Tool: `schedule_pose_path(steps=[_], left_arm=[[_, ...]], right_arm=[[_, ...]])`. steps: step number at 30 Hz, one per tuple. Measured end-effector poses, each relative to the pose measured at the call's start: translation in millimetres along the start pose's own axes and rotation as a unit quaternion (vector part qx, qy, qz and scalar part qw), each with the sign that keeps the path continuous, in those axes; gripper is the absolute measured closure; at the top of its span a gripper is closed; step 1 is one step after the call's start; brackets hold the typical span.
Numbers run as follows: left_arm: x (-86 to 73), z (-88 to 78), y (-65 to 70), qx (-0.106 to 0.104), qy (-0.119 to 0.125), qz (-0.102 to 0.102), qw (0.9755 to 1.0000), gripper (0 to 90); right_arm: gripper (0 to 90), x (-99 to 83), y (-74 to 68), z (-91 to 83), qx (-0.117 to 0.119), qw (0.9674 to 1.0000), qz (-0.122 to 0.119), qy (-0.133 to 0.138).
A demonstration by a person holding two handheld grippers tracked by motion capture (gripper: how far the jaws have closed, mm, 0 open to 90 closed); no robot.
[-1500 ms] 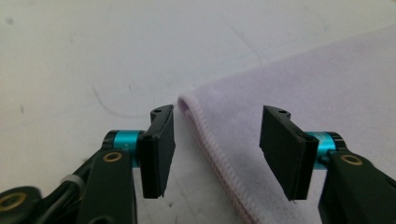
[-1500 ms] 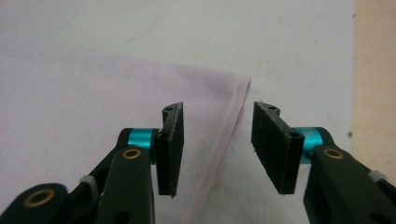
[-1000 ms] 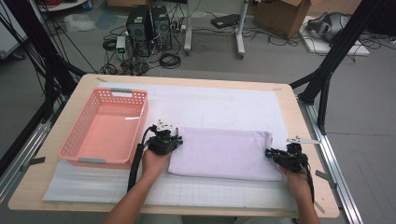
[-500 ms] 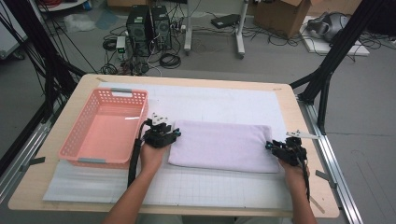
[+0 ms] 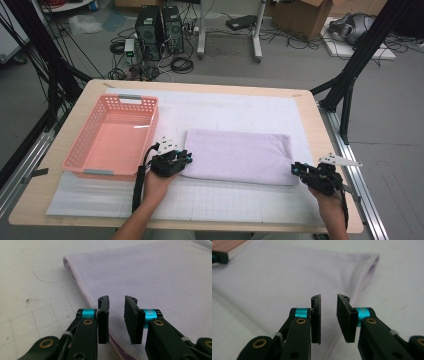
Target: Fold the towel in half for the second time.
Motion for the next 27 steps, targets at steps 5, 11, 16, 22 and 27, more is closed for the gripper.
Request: schedule_pose_path(steps=[5, 11, 16, 22, 27], left_arm=[[-6.1, -3.0, 3.9, 0.001, -0.018, 0.001, 0.9998, 72.9], [-8.7, -13.4, 3.2, -0.030, 0.004, -0.004, 0.9995, 62.9], [-4.9, -20.3, 5.7, -0.052, 0.056, 0.009, 0.9970, 45.3], [-0.4, -23.7, 4.5, -0.073, 0.085, 0.003, 0.9937, 29.6], [-1.0, -26.1, 7.3, -0.060, 0.096, 0.009, 0.9935, 20.1]], right_arm=[[75.9, -9.6, -4.9, 9.9, -0.007, 0.9980, -0.025, -0.058], [65.4, -17.6, -5.2, -9.9, -0.016, 0.9997, -0.010, -0.018], [50.1, -20.1, -8.3, -23.4, -0.027, 0.9990, -0.005, 0.036], [28.1, -20.3, -9.5, -25.6, -0.039, 0.9971, -0.006, 0.065], [19.8, -19.3, -10.2, -21.2, -0.040, 0.9971, -0.016, 0.063]])
Point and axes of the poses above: each handheld gripper's, and its own axes: z roughly forward along the jaws, x roughly out of its top, y roughly to its right, the point moved 1 cm from there along z, roughly forward along the jaws, and after that the axes turned 11 degrees about -y, right-handed, at the moved point
